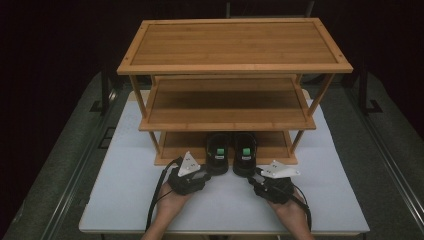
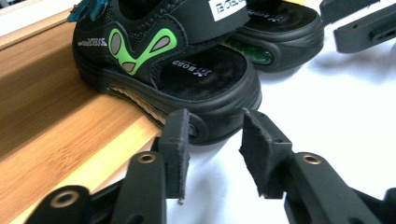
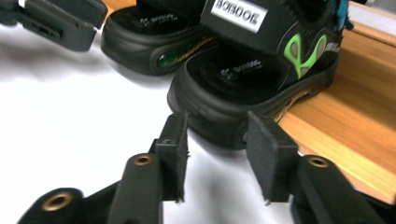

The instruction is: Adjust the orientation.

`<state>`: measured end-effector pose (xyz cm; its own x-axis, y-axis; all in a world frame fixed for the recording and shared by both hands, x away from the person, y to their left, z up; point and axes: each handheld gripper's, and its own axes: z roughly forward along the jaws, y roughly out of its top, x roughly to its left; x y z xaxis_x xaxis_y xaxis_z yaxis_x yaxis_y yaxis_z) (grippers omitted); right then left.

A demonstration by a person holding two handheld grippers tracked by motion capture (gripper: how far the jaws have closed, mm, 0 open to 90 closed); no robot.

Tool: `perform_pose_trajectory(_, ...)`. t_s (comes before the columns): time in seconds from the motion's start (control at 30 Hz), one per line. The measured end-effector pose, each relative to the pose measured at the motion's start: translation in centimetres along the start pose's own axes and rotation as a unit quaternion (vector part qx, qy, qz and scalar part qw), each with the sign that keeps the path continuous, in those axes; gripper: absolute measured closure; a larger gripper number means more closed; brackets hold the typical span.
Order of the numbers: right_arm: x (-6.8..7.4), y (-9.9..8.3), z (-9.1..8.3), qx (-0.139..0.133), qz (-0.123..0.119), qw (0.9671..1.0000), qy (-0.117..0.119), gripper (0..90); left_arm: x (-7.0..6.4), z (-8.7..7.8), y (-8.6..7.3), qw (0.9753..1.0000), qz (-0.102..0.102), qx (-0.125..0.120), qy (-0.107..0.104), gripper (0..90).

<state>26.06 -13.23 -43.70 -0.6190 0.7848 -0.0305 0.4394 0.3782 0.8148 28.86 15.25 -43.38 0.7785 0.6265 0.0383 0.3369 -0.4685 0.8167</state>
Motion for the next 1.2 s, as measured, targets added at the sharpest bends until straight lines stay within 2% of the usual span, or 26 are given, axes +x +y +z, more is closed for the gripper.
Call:
perform_pose_trajectory(0.07,0.1,-0.1,0.1,0.003,0.003,1.0000,0.000,65.7,-0.1,0.1,0.0,1.0000,0.002,0.005,-0.002,68.3)
perform_pose_trajectory(0.13,0.2,0.0,0.1,0.007,0.005,1.0000,-0.005,65.8,0.0,0.1,0.0,1.0000,-0.002,0.004,-0.007,69.5)
perform_pose_trajectory(0.2,0.5,0.0,0.0,0.007,0.003,0.9999,-0.006,66.1,-0.1,0.2,0.0,1.0000,0.000,0.007,-0.003,69.6)
perform_pose_trajectory(0.27,0.7,0.1,0.1,0.008,-0.001,0.9999,-0.009,66.2,0.0,0.3,0.1,1.0000,-0.005,0.004,-0.007,68.9)
perform_pose_trajectory(0.5,1.0,0.5,0.5,0.002,-0.005,0.9999,-0.013,68.3,-0.3,0.7,0.2,1.0000,-0.006,-0.001,-0.008,68.9)
perform_pose_trajectory(0.57,1.1,0.7,0.7,-0.001,-0.006,0.9999,-0.014,68.3,-0.4,0.7,0.4,1.0000,0.002,0.003,-0.001,68.7)
perform_pose_trajectory(0.7,0.9,0.7,0.8,-0.001,-0.004,0.9999,-0.015,69.7,-0.2,0.9,0.4,1.0000,-0.005,0.002,-0.001,68.7)
perform_pose_trajectory(0.97,0.7,1.0,1.3,-0.007,0.001,0.9997,-0.023,69.7,0.0,1.3,0.7,0.9999,-0.006,0.006,0.008,67.9)
perform_pose_trajectory(1.07,0.5,1.1,1.6,-0.010,0.004,0.9997,-0.020,69.7,0.2,1.5,0.7,0.9998,-0.015,0.002,0.013,66.7)
perform_pose_trajectory(1.2,0.3,1.4,1.9,-0.013,0.005,0.9996,-0.024,69.7,0.4,1.8,0.7,0.9997,-0.018,-0.002,0.019,66.5)
